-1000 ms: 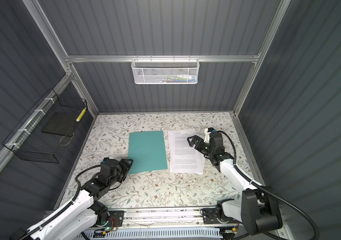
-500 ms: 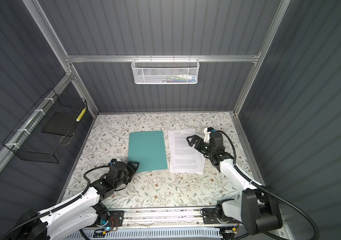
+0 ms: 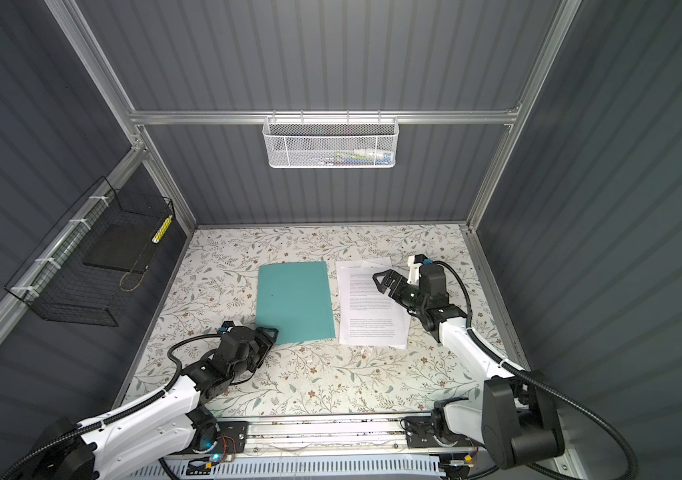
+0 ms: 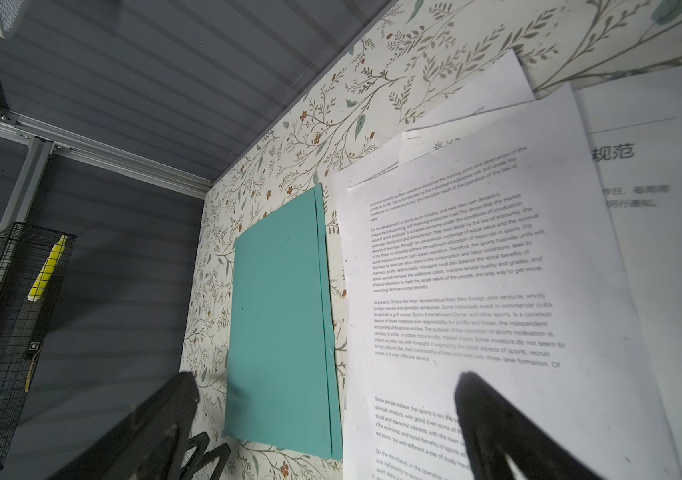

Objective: Put the files into the folder
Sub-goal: 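Move left gripper to the teal folder's near edge while right gripper moves over the papers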

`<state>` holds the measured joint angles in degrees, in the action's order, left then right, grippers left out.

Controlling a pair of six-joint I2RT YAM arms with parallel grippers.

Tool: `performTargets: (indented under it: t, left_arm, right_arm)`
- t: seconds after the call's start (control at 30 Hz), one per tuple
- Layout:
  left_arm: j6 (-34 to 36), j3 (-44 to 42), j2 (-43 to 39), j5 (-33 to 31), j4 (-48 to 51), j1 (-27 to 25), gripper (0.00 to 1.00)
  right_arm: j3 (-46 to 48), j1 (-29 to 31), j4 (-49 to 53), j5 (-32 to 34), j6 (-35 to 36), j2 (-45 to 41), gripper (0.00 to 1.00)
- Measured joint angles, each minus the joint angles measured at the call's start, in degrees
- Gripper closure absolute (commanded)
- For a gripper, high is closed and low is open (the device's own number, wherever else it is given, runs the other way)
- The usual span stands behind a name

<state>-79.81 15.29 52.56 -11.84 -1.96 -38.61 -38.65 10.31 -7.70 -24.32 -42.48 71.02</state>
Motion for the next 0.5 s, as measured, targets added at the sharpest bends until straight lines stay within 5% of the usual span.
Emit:
performTargets:
  t: [0.5]
  left_arm:
    - [-0.4,-1.9,5.1,-1.5,-3.0,-0.1,0.38]
  right_arm:
    - [0.0,0.2,0.0,-0.2,0.0,0.7,0.02]
